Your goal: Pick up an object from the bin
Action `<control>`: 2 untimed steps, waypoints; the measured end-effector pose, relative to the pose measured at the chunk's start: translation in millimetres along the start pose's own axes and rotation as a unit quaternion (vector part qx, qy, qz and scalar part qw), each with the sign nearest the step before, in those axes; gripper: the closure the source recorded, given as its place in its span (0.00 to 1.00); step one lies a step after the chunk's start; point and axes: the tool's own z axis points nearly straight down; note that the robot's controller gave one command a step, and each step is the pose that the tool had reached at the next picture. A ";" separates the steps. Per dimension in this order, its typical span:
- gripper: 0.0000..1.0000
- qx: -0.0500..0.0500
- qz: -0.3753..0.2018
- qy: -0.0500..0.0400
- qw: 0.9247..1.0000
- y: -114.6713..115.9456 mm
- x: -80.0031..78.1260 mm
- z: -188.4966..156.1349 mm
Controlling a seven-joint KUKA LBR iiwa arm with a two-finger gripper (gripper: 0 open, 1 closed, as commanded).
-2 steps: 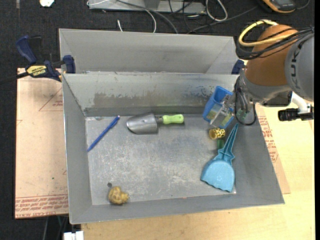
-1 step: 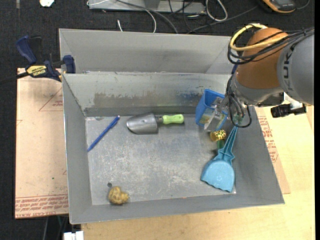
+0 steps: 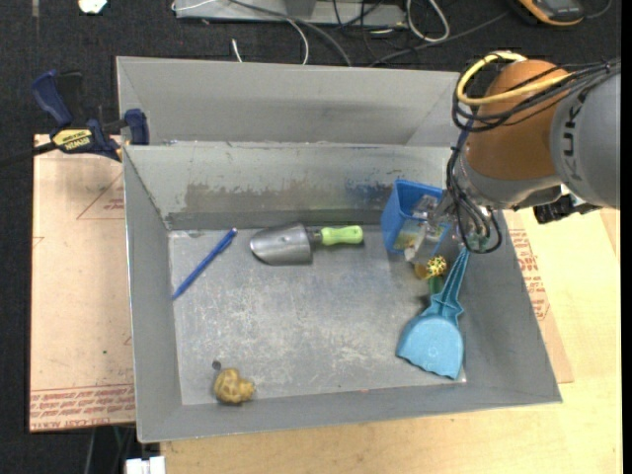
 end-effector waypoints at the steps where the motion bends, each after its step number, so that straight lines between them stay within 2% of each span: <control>1: 1.00 -0.001 -0.142 -0.001 0.990 57.0 2.0 19.4; 2: 1.00 -0.001 -0.142 -0.001 0.990 56.9 1.9 19.4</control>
Offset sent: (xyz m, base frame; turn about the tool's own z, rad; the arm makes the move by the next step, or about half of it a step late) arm 0.0000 0.0000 0.0000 0.0000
